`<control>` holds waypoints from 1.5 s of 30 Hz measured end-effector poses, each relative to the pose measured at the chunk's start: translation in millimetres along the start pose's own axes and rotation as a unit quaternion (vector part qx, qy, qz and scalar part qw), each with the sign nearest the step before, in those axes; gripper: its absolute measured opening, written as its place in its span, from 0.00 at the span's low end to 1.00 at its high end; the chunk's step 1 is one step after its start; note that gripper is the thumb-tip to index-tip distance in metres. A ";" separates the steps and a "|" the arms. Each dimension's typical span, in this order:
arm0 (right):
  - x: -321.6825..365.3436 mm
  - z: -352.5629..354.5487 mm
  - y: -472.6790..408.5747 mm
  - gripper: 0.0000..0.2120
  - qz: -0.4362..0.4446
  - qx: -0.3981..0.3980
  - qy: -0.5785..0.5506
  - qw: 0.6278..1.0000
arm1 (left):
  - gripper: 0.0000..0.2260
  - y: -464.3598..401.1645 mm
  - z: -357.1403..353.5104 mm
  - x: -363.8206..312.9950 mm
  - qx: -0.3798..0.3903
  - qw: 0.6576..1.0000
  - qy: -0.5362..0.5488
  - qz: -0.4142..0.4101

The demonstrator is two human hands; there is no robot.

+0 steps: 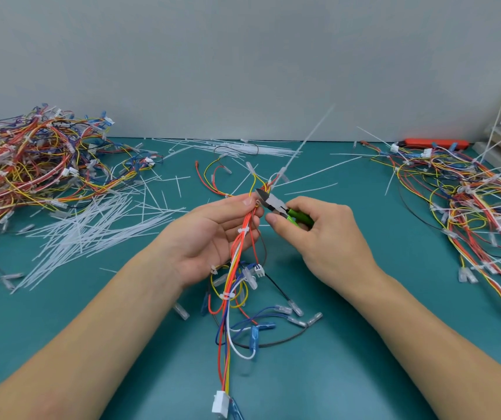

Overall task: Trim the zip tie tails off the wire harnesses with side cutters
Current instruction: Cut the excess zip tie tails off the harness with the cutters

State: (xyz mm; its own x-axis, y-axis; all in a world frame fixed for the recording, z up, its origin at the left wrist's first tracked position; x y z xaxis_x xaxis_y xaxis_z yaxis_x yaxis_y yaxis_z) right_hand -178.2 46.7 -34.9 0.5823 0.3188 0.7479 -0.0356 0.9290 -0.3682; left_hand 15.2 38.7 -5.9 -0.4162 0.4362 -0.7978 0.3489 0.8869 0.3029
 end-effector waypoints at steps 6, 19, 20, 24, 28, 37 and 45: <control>4.5 6.5 0.8 0.18 -0.011 -0.050 -0.021 0.998 | 0.08 0.0 0.2 0.1 -0.003 1.000 0.002 0.004; 6.9 15.6 -8.1 0.10 -0.162 -0.111 -0.218 0.956 | 0.07 0.6 -1.7 1.5 0.021 0.990 -0.134 -0.031; 7.3 17.4 -8.6 0.10 -0.173 -0.114 -0.231 0.951 | 0.07 0.9 -2.6 2.5 0.024 0.989 -0.144 -0.030; 10.2 21.2 -8.4 0.11 -0.198 -0.095 -0.288 0.932 | 0.18 0.7 -5.3 6.9 0.021 0.984 -0.174 -0.028; 16.8 15.9 -4.2 0.10 -0.177 -0.061 -0.319 0.929 | 0.19 -2.8 -7.2 6.8 -0.006 0.985 -0.165 -0.043; 25.6 6.0 1.1 0.11 -0.062 0.019 -0.251 0.966 | 0.08 -4.0 -1.6 3.1 -0.051 0.951 -0.296 -0.074; 29.8 4.7 3.1 0.11 -0.083 0.020 -0.277 0.957 | 0.04 -8.2 1.8 4.8 -0.079 0.930 -0.344 -0.107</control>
State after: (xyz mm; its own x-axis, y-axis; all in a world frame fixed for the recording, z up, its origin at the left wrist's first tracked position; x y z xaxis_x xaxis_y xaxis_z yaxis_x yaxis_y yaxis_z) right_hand -164.8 59.9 -11.2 0.0632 0.2061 0.9765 -0.0164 0.9785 -0.2055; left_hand 11.8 33.2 -13.2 0.1920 0.0958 -0.9767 0.1692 0.9771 0.1291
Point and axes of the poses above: each hand's wrist, its own y-axis away from the middle knuckle, its own z-axis out of the back of the hand, x = y × z, the point moved 1 cm from there along -y, towards the middle knuckle, and after that the axes turned 2 degrees about y, right-handed, at the moved point
